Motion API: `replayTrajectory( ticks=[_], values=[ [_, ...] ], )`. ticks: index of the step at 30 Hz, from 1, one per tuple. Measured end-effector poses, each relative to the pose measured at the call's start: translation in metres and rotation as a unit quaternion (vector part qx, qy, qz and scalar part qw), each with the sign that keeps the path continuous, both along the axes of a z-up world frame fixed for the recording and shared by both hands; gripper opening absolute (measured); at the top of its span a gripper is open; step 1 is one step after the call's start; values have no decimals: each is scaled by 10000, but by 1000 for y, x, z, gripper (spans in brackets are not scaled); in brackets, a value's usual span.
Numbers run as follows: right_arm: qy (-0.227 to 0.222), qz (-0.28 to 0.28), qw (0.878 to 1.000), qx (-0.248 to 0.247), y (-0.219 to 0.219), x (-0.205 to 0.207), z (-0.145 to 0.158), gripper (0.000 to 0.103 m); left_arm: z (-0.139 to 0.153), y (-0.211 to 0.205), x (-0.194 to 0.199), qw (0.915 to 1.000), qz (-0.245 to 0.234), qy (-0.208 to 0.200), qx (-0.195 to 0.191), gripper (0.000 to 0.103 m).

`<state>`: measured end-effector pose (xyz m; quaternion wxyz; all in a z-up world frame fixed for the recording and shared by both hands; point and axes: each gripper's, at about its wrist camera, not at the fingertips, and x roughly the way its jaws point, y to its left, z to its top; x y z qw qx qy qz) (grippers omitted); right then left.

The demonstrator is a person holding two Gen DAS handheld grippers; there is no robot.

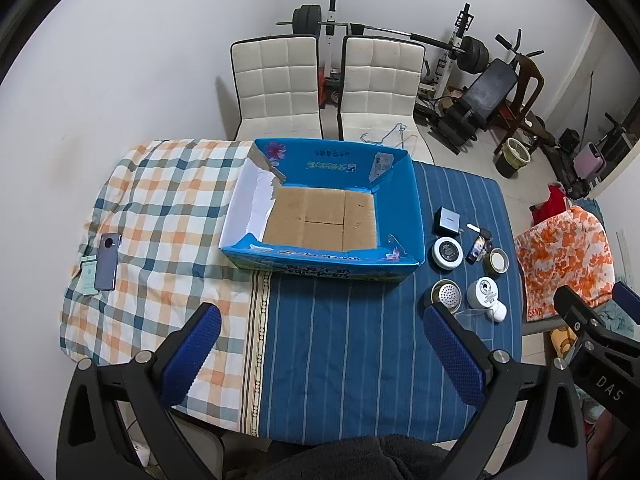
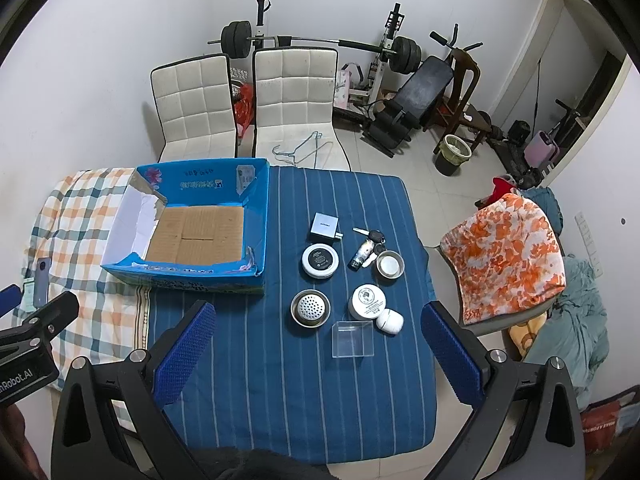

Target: Organize rigid objects

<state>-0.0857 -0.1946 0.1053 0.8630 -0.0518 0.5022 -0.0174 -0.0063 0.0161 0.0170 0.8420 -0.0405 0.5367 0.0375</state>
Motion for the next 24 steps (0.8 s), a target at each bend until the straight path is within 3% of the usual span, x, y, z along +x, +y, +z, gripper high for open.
replayTrajectory(
  ticks=[6, 12, 18, 24],
  values=[
    [160, -232, 9995, 116, -23, 9, -14, 103, -7, -7, 7, 9999, 33, 38, -109, 103],
    [384, -1007, 9936, 326, -90, 52, -49, 103, -21, -50, 52, 9989, -373, -62, -284, 103],
    [917, -1708, 9794, 568, -172, 126, -127, 103, -59, -122, 136, 9952, -887, -126, -385, 103],
    [1689, -1947, 9622, 878, -231, 187, -233, 103, -145, -191, 211, 9866, -1383, 741, -458, 102]
  ],
)
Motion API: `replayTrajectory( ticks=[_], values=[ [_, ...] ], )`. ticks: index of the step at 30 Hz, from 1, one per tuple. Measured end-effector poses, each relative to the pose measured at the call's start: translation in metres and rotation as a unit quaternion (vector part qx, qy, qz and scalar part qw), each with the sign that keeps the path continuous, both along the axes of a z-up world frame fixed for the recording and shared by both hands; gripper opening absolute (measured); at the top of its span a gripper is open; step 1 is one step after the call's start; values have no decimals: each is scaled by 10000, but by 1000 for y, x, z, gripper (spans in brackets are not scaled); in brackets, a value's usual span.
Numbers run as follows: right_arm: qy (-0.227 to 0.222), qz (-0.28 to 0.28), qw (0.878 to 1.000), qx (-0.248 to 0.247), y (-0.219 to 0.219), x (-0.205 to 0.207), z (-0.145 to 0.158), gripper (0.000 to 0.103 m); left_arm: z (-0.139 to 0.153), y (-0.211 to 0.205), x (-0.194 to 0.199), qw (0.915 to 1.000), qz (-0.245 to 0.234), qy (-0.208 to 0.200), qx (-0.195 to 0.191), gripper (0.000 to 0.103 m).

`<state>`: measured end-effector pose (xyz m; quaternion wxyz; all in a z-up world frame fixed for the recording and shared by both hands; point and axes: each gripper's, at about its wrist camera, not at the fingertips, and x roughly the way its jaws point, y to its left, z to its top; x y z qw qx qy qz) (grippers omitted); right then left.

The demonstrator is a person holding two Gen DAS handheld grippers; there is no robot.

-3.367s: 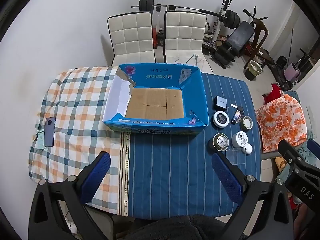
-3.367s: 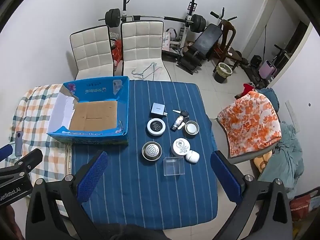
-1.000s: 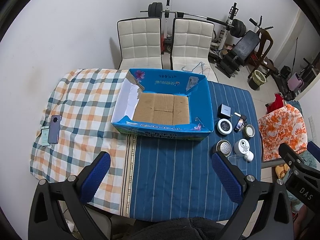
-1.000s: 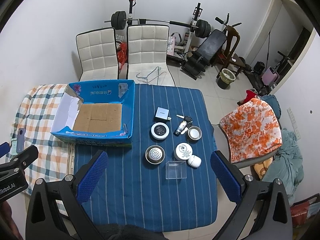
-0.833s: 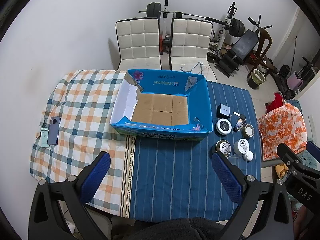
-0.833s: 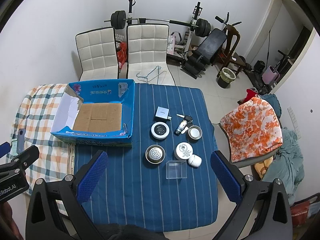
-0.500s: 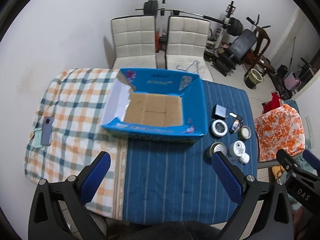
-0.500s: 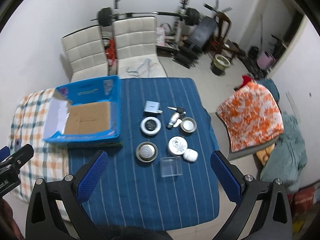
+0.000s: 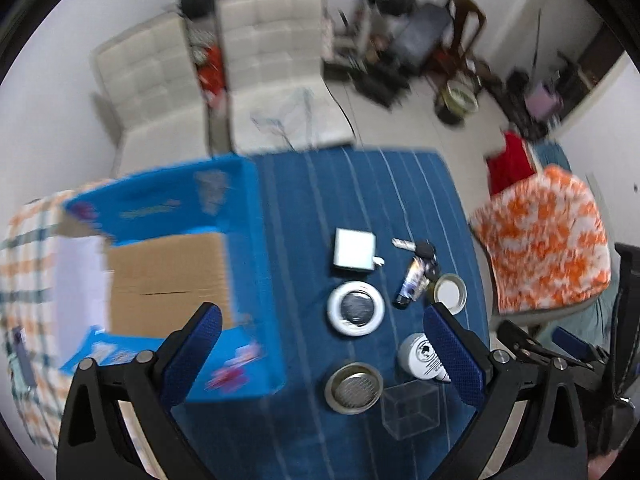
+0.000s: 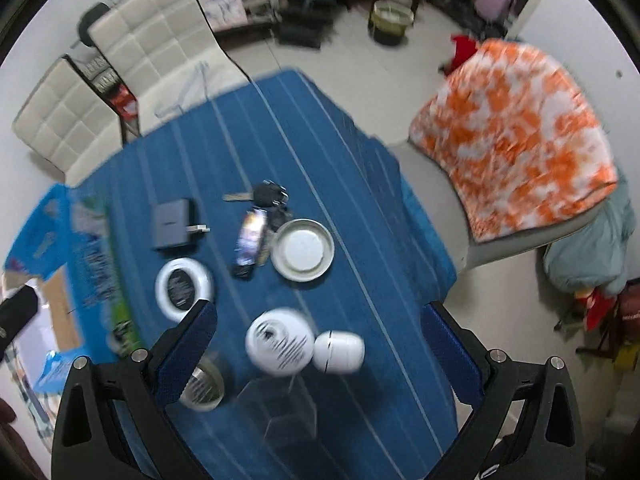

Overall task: Organize rigid objects
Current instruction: 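Grasp the white-rimmed black compact with the left tool while the right tool grasps the silver tin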

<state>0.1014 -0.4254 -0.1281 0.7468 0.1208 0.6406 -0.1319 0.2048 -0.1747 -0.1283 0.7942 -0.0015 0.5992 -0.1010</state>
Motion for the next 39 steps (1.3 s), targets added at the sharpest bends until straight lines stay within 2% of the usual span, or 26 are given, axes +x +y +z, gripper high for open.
replayTrajectory(
  ticks=[1, 3, 5, 9, 17, 21, 23, 26, 27, 30, 33, 35, 39],
  values=[
    [162, -1, 9998, 113, -10, 10, -22, 103, -15, -10, 8, 9998, -70, 164, 32, 100],
    [316, -20, 9992, 237, -19, 19, -49, 100, -50, -32, 22, 9985, -213, 499, 80, 84],
    [497, -24, 9981, 374, -29, 26, -76, 98, -77, -45, 26, 9962, -261, 813, 153, 79],
    [593, -8, 9958, 703, -43, 35, -112, 97, -122, -62, 31, 9905, -257, 1303, 365, 79],
    [675, 145, 9913, 1122, -35, 54, -144, 97, -176, -76, 34, 9805, -138, 1786, 805, 81],
    [837, 231, 9891, 1186, -22, 61, -155, 95, -189, -75, 31, 9785, -29, 1897, 811, 81],
    [1011, 237, 9888, 1074, -19, 64, -164, 90, -193, -76, 27, 9783, -35, 1879, 869, 81],
    [1064, 337, 9908, 762, -17, 64, -161, 70, -201, -79, 24, 9791, -95, 1827, 885, 81],
    [1084, 339, 9908, 735, -19, 62, -161, 69, -201, -80, 22, 9803, -114, 1778, 856, 81],
    [1106, 327, 9902, 785, -24, 60, -162, 69, -199, -77, 17, 9820, -155, 1693, 819, 81],
    [1148, 340, 9909, 619, -21, 62, -165, 71, -203, -86, 23, 9850, -154, 1515, 805, 80],
    [1188, 421, 9915, 336, -13, 62, -165, 70, -197, -84, 24, 9878, -181, 1324, 801, 75],
    [1162, 235, 9924, 331, -12, 59, -162, 67, -190, -82, 11, 9892, -209, 1220, 788, 73]
  ],
)
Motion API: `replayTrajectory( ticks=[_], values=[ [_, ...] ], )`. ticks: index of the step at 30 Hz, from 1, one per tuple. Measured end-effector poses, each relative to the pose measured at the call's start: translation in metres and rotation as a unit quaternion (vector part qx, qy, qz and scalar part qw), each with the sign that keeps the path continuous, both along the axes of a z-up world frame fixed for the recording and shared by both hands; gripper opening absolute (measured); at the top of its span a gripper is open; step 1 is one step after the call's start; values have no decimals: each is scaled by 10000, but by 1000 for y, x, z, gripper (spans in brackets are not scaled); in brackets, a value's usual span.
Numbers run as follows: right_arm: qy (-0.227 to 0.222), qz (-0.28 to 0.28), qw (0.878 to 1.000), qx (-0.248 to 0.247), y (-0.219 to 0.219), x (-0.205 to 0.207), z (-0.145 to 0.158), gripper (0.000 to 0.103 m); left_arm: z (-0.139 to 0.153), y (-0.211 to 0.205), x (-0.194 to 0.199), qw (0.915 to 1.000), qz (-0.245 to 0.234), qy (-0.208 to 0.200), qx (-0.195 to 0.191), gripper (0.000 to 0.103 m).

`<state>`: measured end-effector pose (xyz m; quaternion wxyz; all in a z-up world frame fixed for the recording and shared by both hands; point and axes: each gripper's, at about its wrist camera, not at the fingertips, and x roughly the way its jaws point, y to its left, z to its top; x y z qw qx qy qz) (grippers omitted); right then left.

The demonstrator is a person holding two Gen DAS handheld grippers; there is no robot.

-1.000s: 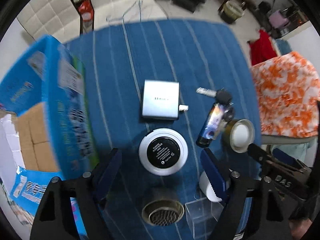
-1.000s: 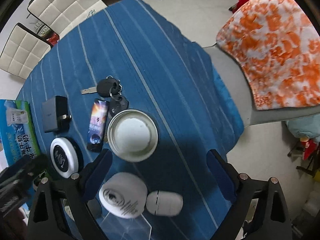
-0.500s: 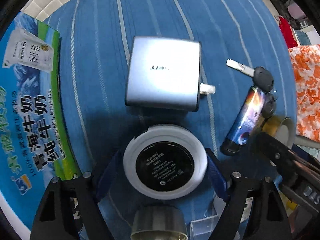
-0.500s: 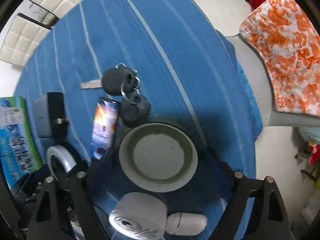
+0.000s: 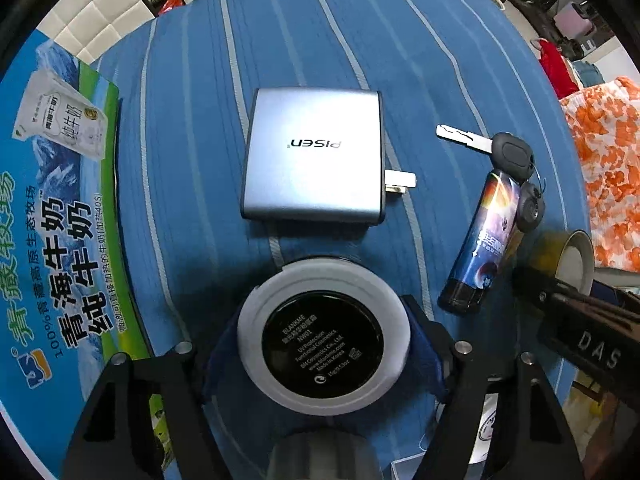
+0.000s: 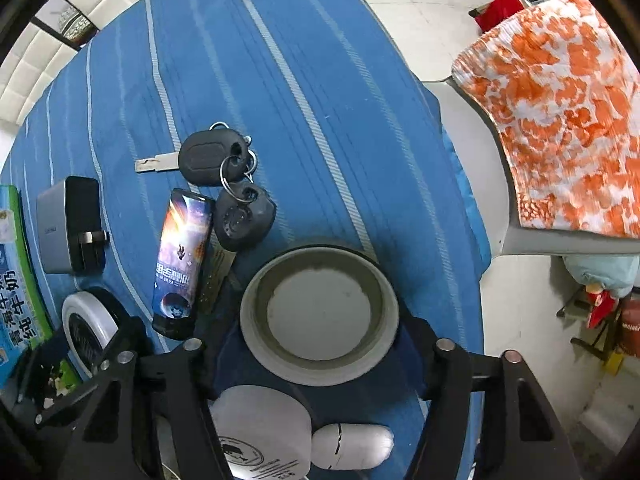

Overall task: Organize rigid objects
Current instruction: 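Grasp the white-rimmed black compact with the left tool while the right tool grasps the silver tin, then carry the compact into the blue box with the left tool while the right tool places the tin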

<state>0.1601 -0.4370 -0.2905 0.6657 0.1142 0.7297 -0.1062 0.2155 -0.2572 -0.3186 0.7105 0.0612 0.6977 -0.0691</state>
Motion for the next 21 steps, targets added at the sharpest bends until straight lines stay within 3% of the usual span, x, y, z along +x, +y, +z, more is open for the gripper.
replayTrajectory(
  ticks=[9, 21],
  values=[
    [-111, 20, 9999, -73, 6, -14, 8, 67, 23, 7, -19, 9999, 2, -115, -68, 73],
    [-658, 80, 9977, -158, 11, -32, 71, 67, 95, 29, -48, 9968, -47, -698, -384, 73]
  ],
)
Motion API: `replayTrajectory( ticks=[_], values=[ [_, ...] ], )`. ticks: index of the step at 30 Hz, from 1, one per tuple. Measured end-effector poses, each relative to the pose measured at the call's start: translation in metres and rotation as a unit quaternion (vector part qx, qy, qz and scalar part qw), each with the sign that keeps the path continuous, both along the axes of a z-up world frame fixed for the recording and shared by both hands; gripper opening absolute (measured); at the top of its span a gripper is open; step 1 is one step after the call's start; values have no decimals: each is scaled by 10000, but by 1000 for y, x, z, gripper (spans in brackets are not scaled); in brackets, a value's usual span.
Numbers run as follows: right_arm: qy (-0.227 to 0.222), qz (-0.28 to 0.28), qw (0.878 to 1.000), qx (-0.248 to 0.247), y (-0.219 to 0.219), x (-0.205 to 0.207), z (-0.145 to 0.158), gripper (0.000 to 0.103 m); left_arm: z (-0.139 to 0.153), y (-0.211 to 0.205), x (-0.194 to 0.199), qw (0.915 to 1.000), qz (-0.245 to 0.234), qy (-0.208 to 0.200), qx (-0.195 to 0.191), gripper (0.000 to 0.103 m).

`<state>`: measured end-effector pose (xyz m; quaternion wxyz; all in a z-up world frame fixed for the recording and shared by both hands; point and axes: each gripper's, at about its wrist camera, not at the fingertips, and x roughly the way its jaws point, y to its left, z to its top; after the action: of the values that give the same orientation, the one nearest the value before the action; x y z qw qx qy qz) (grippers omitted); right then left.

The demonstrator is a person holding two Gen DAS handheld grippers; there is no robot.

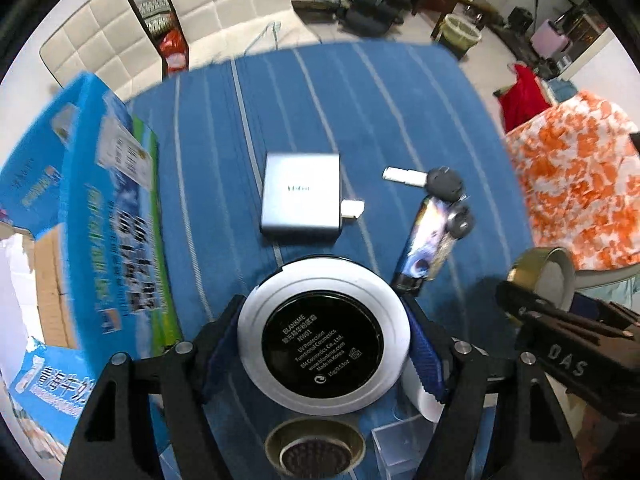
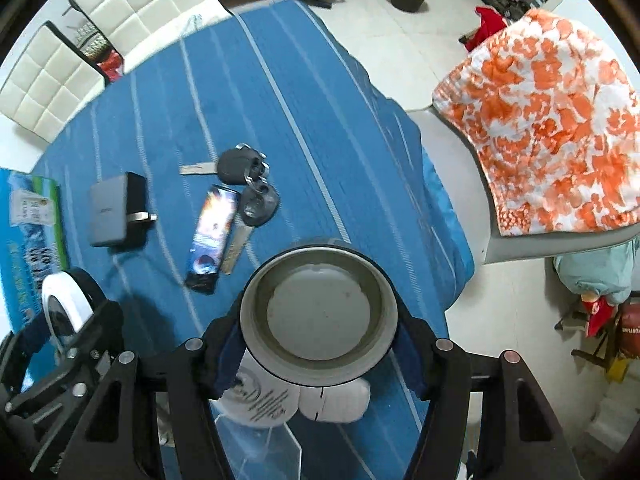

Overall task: Organize rigid objects
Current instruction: 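Carry the compact into the blue box with the left tool while the right tool places the tin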

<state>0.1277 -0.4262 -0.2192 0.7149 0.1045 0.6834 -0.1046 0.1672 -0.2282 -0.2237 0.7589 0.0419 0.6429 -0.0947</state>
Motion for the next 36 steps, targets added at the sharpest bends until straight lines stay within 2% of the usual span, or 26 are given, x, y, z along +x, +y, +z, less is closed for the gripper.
replayTrajectory(
  ticks=[4, 9, 13, 16, 19, 23, 26, 31, 36],
  values=[
    [-275, 171, 9994, 76, 19, -5, 34, 67, 39, 24, -8, 9994, 77, -272, -177, 73],
    [-668, 455, 9967, 115, 58, -8, 79, 67, 93, 72, -10, 9965, 191, -755, -296, 73],
    [-934, 722, 9928, 206, 109, -10, 108, 67, 125, 111, -12, 9937, 376, -1010, -311, 73],
    [-1105, 922, 9892, 263, 154, -13, 125, 67, 139, 132, -12, 9916, 488, -1178, -229, 73],
    [-1246, 1137, 9852, 294, 203, -11, 136, 67, 151, 174, -11, 9897, 626, -1281, -128, 73],
    [-1299, 1378, 9813, 332, 263, -3, 140, 67, 152, 220, -10, 9875, 847, -1330, 29, 73],
    [-1262, 1535, 9795, 335, 304, 7, 129, 67, 143, 248, -8, 9871, 974, -1269, 82, 73],
    [-1065, 1696, 9792, 317, 354, 28, 92, 67, 108, 289, 5, 9889, 1104, -989, 116, 73],
    [-541, 1491, 9848, 705, 377, 58, 35, 67, 63, 326, 24, 9899, 1338, -431, -158, 73]
  ],
)
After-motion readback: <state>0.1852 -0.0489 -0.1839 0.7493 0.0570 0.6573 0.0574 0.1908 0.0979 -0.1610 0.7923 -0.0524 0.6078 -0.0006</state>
